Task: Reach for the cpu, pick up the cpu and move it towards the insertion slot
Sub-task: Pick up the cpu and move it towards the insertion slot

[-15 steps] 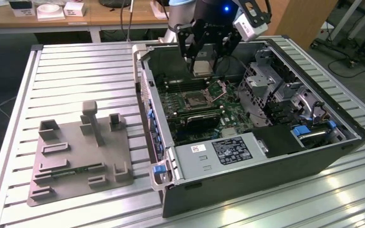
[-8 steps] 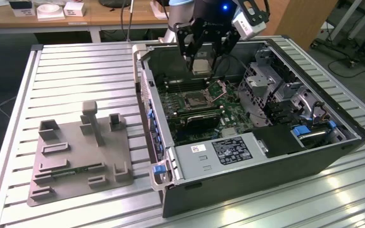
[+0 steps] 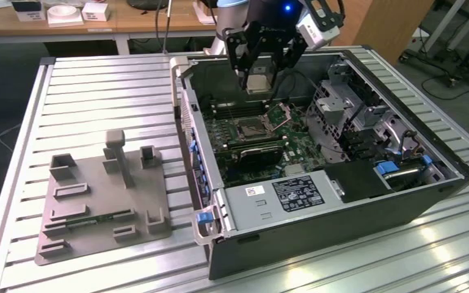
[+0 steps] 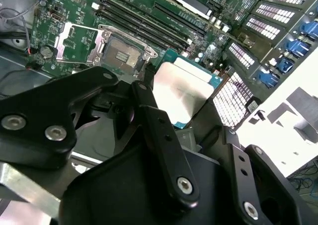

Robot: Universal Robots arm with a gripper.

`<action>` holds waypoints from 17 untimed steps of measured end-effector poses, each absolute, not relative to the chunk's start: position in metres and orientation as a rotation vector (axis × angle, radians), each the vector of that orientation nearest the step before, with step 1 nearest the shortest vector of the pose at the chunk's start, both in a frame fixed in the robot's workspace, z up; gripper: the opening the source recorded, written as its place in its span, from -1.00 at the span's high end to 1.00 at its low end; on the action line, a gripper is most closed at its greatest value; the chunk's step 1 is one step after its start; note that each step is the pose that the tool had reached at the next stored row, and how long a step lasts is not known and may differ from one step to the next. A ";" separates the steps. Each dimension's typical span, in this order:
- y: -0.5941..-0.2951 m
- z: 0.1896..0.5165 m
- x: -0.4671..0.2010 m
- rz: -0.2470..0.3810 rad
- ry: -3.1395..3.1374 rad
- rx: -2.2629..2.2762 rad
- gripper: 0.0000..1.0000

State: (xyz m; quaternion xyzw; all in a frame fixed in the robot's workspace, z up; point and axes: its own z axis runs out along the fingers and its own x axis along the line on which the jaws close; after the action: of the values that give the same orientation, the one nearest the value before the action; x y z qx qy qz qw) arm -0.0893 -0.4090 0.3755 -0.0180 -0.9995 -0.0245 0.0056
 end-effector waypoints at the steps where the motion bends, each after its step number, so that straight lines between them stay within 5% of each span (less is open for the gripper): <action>1: -0.409 0.375 -0.089 -0.077 -3.129 -0.056 -0.09; 17: -0.400 0.375 -0.089 -0.077 -3.129 -0.056 -0.09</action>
State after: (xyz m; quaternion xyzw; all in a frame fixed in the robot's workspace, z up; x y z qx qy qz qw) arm -0.0894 -0.3999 0.3754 -0.0180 -0.9995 -0.0245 0.0056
